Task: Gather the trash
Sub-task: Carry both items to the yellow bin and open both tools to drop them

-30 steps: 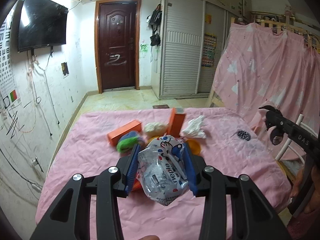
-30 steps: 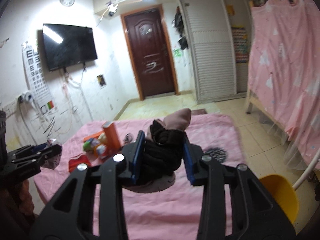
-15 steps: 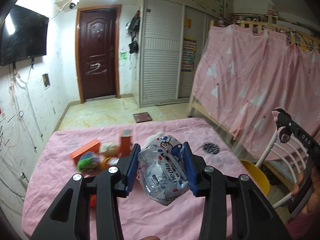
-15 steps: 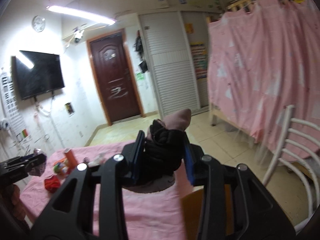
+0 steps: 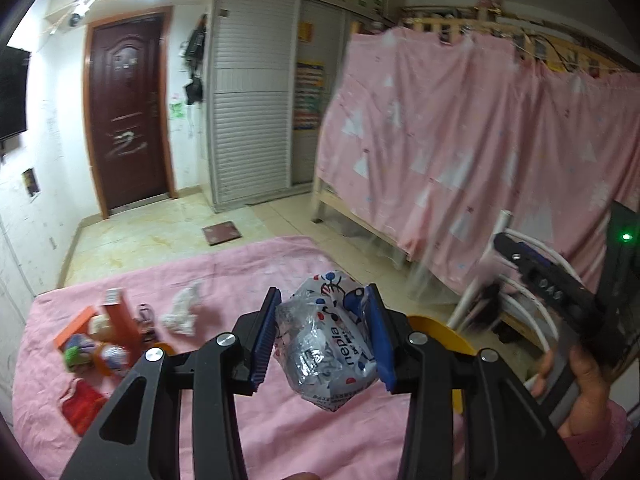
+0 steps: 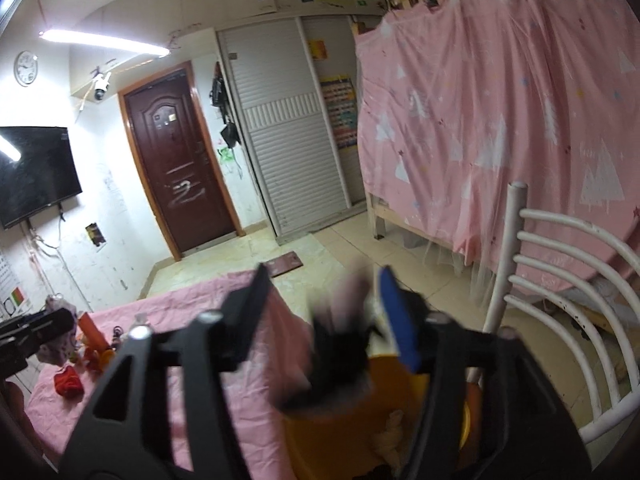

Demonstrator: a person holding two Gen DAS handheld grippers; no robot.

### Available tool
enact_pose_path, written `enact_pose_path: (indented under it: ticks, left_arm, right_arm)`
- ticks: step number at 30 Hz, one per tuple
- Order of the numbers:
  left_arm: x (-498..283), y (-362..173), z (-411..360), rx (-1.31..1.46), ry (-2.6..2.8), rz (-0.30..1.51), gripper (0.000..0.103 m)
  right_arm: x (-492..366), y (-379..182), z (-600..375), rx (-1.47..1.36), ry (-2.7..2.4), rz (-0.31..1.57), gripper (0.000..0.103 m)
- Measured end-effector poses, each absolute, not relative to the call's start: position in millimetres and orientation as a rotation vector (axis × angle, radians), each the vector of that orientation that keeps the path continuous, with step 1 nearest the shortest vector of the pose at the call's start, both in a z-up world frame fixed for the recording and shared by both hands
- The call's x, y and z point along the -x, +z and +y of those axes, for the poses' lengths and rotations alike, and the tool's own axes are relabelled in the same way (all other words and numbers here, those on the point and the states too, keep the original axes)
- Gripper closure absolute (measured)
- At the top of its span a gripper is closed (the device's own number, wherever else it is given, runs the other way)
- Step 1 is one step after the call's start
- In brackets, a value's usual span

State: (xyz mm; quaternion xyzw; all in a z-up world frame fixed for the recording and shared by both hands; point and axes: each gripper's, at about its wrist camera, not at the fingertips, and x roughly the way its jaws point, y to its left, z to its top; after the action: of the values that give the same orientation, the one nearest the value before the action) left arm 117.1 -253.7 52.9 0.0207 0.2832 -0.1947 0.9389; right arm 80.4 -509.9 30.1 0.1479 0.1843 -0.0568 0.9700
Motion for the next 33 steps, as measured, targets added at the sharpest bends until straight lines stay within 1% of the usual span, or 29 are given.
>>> enact_pose_path:
  ticks: [13,16,17,18,20,21,25,28,33]
  left_arm:
    - [-124.0,43.7,-356.9,-0.112,-0.528,0.559,0.067]
    - [-127.2,39.2,-374.7,-0.128,-0.541,0.568,0.062]
    - [-127.3,37.8,-379.2,-0.127,-0.544,0.569,0.057]
    - [-126.8,37.0,-381.4,-0.126,-0.55,0.57,0.048]
    - [-124.6,37.0,-385.7,-0.131,-0.546,0.561,0.037]
    - [-123.9,37.2,-387.6,-0.135,-0.539,0.551,0.035]
    - [-123.1,37.8,-388.6,-0.135,-0.525,0.543,0.033]
    - [-124.6,39.1,-383.6,-0.121,-0.516,0.553,0.033]
    - [-128.5,42.8,-370.0,-0.09,-0.493,0.565,0.033]
  right_arm:
    - [-57.3,33.2,-552.2,-0.406,-0.197,0.281,0.042]
    - [-52.1,35.4,-557.6,-0.418,-0.201,0.262,0.042]
    - [-50.2,35.9,-559.4,-0.424,-0.204,0.254,0.042]
    - [-49.2,36.7,-560.4,-0.428,-0.206,0.249,0.042]
    - [-47.3,37.3,-565.2,-0.438,-0.207,0.24,0.042]
    - [-46.0,37.4,-567.0,-0.444,-0.208,0.234,0.042]
    - [-44.9,37.4,-568.1,-0.455,-0.202,0.227,0.041]
    - [-46.2,38.0,-566.6,-0.45,-0.191,0.226,0.036]
    - [-49.3,38.4,-560.9,-0.436,-0.178,0.23,0.035]
